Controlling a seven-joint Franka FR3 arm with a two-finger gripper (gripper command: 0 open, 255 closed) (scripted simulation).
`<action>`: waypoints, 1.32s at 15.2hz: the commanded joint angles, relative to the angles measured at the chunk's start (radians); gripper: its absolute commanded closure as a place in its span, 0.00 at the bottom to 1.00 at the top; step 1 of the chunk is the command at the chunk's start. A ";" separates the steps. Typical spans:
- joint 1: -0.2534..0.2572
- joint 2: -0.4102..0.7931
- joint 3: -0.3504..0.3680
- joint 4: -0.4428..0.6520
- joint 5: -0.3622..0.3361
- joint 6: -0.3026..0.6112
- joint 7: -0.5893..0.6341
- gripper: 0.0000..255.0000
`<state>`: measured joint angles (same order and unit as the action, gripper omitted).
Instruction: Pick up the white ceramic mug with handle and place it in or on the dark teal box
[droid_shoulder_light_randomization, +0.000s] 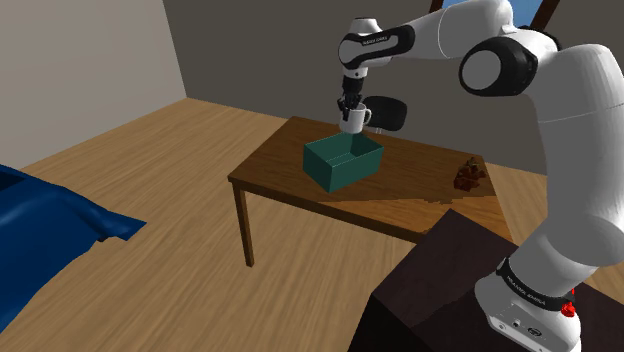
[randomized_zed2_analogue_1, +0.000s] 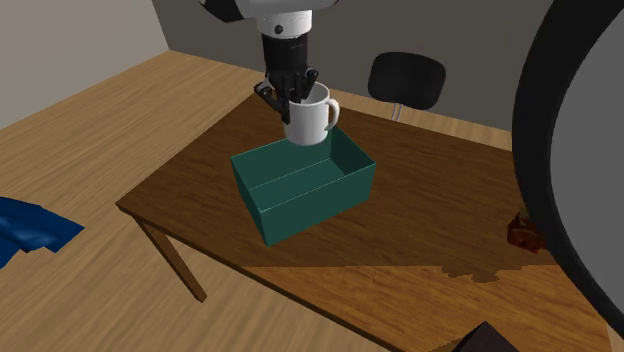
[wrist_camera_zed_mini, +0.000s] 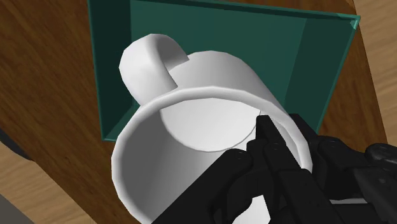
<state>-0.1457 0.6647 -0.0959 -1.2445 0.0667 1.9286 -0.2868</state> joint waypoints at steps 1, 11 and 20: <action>-0.001 0.027 0.001 0.027 0.001 0.000 0.001 1.00; -0.001 0.067 0.004 -0.041 0.006 0.109 -0.003 1.00; -0.001 0.098 0.006 -0.063 0.009 0.162 -0.005 1.00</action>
<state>-0.1471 0.7619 -0.0900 -1.3092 0.0752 2.0898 -0.2918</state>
